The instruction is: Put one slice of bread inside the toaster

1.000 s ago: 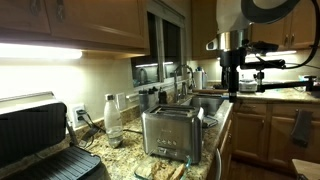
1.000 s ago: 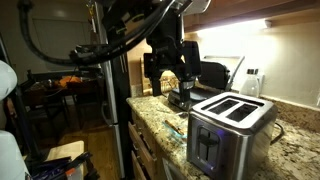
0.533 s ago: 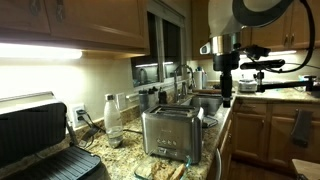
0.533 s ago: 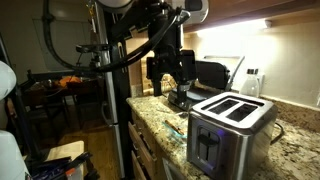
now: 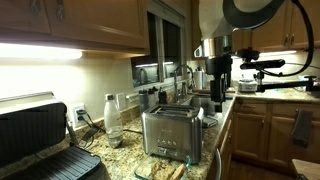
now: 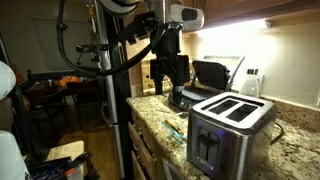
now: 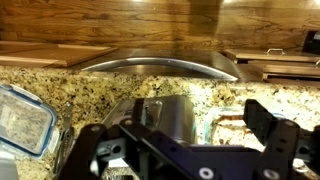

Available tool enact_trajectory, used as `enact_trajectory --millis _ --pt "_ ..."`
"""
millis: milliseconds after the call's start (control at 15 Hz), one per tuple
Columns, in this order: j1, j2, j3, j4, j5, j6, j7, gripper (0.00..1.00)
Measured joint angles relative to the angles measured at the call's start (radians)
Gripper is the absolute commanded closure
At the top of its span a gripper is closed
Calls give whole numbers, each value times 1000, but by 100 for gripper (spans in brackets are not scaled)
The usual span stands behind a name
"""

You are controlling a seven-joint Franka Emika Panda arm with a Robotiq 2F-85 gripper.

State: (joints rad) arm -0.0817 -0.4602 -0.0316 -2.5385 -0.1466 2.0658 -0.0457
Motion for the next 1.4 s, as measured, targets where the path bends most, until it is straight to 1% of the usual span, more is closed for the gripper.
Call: enact_trajectory --millis 467,800,1067,1267,1400 --pt "4 81 27 6 55 52 117 0" --pt "4 112 42 6 88 66 224 0" --pt "9 146 85 19 139 102 352 0" --pt "27 203 123 65 170 138 466 0" --pt "32 249 142 103 171 164 543 0"
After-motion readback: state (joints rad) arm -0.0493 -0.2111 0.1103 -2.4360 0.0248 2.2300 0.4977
